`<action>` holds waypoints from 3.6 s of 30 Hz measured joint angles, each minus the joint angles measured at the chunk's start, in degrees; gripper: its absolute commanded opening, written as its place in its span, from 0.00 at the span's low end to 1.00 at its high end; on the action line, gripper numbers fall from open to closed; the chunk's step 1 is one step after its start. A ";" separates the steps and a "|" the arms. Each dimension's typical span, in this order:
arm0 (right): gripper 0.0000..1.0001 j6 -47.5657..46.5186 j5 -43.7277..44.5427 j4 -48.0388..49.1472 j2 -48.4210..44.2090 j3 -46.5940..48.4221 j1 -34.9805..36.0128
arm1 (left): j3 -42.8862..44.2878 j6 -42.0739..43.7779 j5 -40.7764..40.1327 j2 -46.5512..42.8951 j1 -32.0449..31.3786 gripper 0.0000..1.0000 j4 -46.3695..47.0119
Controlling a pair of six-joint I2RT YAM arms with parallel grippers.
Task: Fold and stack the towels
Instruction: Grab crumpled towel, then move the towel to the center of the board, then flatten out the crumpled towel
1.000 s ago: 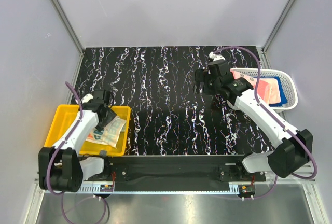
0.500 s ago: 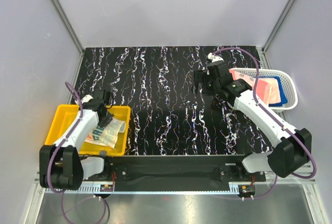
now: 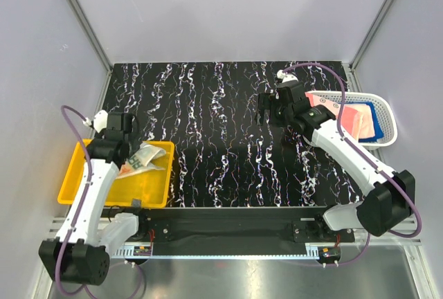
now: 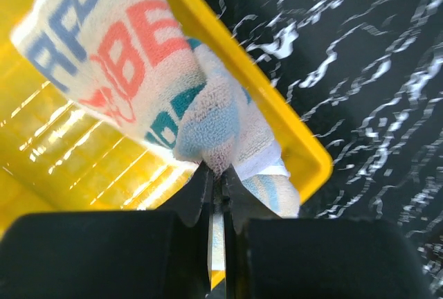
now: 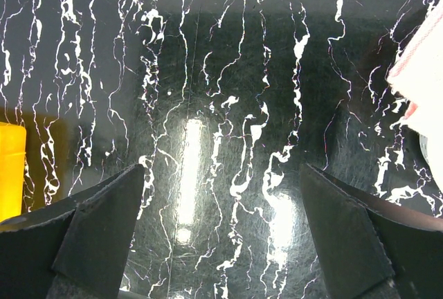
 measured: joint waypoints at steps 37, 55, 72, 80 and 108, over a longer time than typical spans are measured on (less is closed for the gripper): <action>1.00 3.74 8.79 -2.58 -3.76 -3.67 3.50 | 11.10 1.44 2.67 24.83 -45.79 0.57 13.77; 0.74 13.18 12.28 0.33 -6.78 -22.45 11.34 | 6.78 5.70 14.29 32.68 -46.47 0.45 22.77; 0.78 19.19 12.61 2.99 -3.89 -30.58 6.93 | 6.34 3.91 15.04 35.17 -49.66 0.52 24.17; 0.77 20.35 11.98 5.81 -1.14 -30.77 5.40 | 3.58 3.02 15.04 35.08 -49.81 0.58 24.48; 0.04 20.87 7.78 3.98 -7.69 -28.39 4.98 | 2.73 1.40 15.37 29.38 -49.86 0.12 24.20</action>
